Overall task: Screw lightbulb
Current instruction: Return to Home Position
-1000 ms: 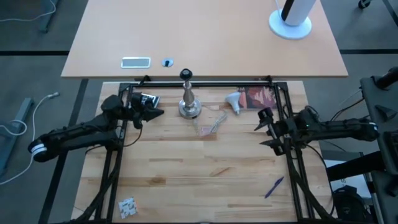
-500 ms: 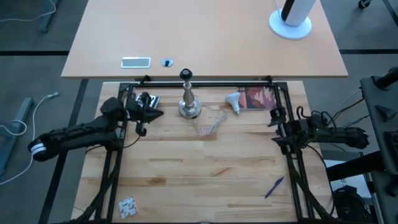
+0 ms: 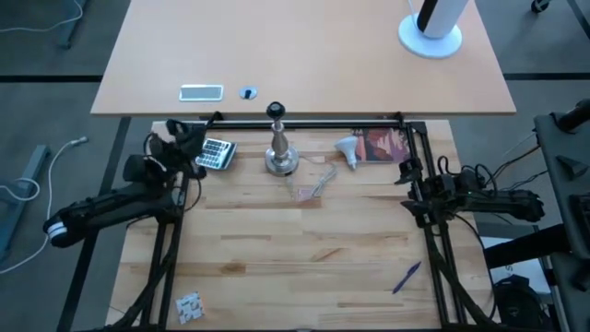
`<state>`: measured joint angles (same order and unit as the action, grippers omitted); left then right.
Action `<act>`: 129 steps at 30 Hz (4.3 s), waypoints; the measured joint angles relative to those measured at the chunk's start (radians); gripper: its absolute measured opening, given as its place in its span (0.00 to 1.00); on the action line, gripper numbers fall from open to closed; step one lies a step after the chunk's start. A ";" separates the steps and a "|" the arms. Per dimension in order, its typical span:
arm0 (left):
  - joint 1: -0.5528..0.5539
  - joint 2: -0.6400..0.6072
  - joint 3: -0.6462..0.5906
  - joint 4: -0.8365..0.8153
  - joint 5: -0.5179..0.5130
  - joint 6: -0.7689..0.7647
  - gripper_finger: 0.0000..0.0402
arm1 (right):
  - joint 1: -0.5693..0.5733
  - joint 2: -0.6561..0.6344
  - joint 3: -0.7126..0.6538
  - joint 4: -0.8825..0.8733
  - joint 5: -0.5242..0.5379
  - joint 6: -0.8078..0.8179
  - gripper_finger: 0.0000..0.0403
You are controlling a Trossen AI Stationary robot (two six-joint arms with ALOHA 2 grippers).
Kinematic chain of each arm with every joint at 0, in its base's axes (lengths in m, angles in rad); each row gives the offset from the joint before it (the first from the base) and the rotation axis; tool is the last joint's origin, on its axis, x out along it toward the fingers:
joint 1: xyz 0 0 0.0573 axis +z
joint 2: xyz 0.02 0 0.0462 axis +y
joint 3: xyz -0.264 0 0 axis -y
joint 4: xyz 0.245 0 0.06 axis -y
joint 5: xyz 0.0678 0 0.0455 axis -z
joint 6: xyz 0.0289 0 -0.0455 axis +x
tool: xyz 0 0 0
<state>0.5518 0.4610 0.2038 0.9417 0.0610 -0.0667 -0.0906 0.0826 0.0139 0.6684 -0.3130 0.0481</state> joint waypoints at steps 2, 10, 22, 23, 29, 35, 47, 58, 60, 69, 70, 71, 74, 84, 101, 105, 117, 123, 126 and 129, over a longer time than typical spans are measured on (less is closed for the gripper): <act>0.000 -0.066 0.010 -0.129 -0.094 0.056 0.01 | 0.000 0.000 0.000 -0.003 0.000 -0.006 0.61; 0.000 -0.303 0.136 -0.748 -0.529 0.260 0.04 | 0.000 -0.002 -0.001 -0.034 0.000 0.035 0.62; 0.004 -0.300 0.175 -0.913 -0.786 0.263 0.06 | 0.000 -0.001 -0.002 -0.059 0.000 0.106 0.56; 0.005 -0.282 0.175 -0.914 -0.786 0.220 0.06 | 0.000 -0.001 -0.002 -0.061 0.000 0.117 0.56; 0.010 -0.171 0.181 -0.915 -0.785 0.047 0.06 | 0.000 -0.002 -0.002 -0.062 0.000 0.111 0.55; 0.069 -0.071 0.242 -0.913 -0.786 0.088 0.07 | 0.000 -0.002 -0.002 -0.079 0.000 0.116 0.58; 0.289 0.009 0.400 -1.145 -0.784 0.206 0.06 | 0.000 -0.002 -0.003 -0.088 0.000 0.115 0.63; 0.478 0.017 0.305 -1.144 -0.776 0.237 0.05 | 0.000 -0.002 -0.003 -0.088 0.000 0.152 0.59; 0.509 0.027 0.290 -1.135 -0.776 0.267 0.05 | 0.000 -0.002 -0.003 -0.088 0.000 0.165 0.58; 0.629 0.116 0.315 -1.111 -0.634 0.201 0.06 | 0.000 -0.002 -0.003 -0.088 0.000 0.180 0.55; 0.640 0.114 0.316 -1.127 -0.612 0.203 0.06 | 0.000 -0.002 -0.003 -0.088 0.000 0.179 0.55; 0.648 0.108 0.316 -1.139 -0.600 0.213 0.06 | 0.000 -0.002 -0.003 -0.088 0.000 0.179 0.55; 0.664 0.099 0.313 -1.108 -0.568 0.286 0.07 | 0.000 -0.002 -0.003 -0.088 0.000 0.179 0.56; 0.668 0.105 0.310 -1.105 -0.584 0.344 0.12 | 0.000 -0.002 -0.003 -0.088 0.000 0.179 0.61; 0.668 0.109 0.310 -1.106 -0.585 0.338 0.12 | 0.000 -0.002 -0.003 -0.088 0.000 0.177 0.67; 0.668 0.109 0.310 -1.106 -0.585 0.338 0.12 | 0.000 -0.002 -0.003 -0.088 0.000 0.177 0.68; 0.668 0.109 0.310 -1.106 -0.585 0.338 0.12 | 0.000 -0.002 -0.003 -0.088 0.000 0.177 0.72; 0.668 0.109 0.309 -1.106 -0.585 0.338 0.12 | 0.000 -0.002 -0.003 -0.088 0.000 0.177 0.73; 0.668 0.109 0.309 -1.106 -0.585 0.338 0.12 | 0.000 -0.002 -0.003 -0.088 0.000 0.177 0.73; 0.668 0.109 0.309 -1.106 -0.585 0.338 0.12 | 0.000 -0.002 -0.003 -0.088 0.000 0.177 0.72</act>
<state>1.2194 0.5697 0.5133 -0.1642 -0.5240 0.2714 -0.0902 0.0811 0.0109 0.5800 -0.3134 0.2255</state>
